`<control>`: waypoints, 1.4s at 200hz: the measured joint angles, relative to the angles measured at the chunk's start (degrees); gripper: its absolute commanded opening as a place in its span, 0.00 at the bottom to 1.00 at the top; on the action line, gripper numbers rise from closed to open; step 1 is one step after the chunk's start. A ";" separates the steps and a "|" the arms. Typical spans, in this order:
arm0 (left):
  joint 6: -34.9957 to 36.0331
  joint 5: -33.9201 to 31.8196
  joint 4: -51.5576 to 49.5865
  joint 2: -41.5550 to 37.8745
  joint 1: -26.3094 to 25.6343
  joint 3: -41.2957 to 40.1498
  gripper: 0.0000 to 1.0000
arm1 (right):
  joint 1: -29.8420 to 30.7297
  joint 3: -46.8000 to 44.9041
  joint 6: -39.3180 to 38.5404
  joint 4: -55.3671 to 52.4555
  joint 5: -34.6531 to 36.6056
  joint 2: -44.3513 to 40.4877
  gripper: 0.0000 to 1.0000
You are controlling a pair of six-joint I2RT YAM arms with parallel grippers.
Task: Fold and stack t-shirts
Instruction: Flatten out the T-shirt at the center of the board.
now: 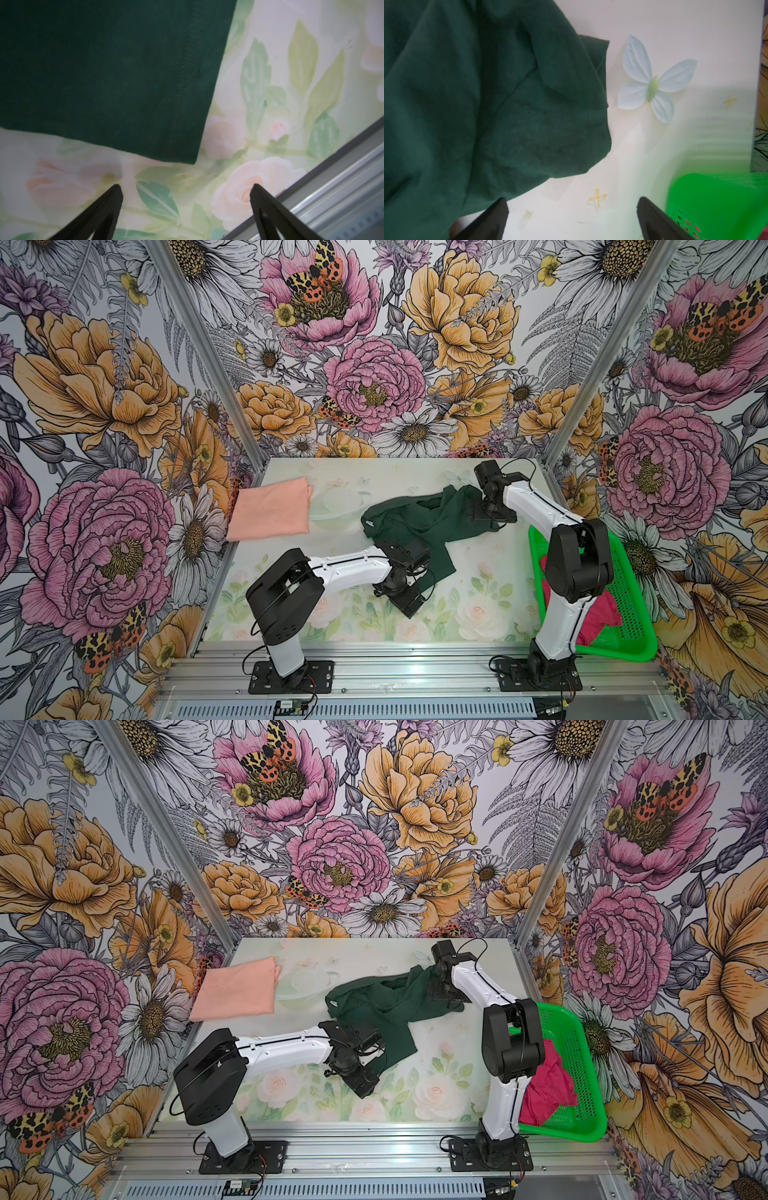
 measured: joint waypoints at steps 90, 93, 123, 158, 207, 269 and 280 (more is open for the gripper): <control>2.21 -0.87 0.98 6.73 -0.42 6.45 0.35 | -4.22 2.56 -0.46 1.68 -0.22 0.07 0.97; 1.95 -0.55 1.03 6.93 -0.28 6.62 0.34 | -4.35 2.67 -0.48 1.81 -0.26 0.09 0.96; 2.67 2.19 1.16 7.32 1.31 6.97 0.32 | -5.20 5.75 -0.87 3.26 -1.95 3.06 0.64; 2.99 4.31 2.10 7.32 3.13 6.43 0.08 | -6.45 10.84 -1.97 5.20 -5.64 10.80 0.54; 3.04 8.02 2.91 7.08 5.55 5.51 0.08 | -6.84 12.00 -2.21 5.79 -6.64 17.03 0.47; 3.08 9.25 1.75 8.00 6.27 6.54 0.07 | -6.97 13.55 -2.78 6.43 -7.93 17.18 0.13; 3.10 9.27 1.46 8.15 6.29 6.78 0.07 | -6.97 13.55 -3.56 6.43 -8.11 17.18 0.00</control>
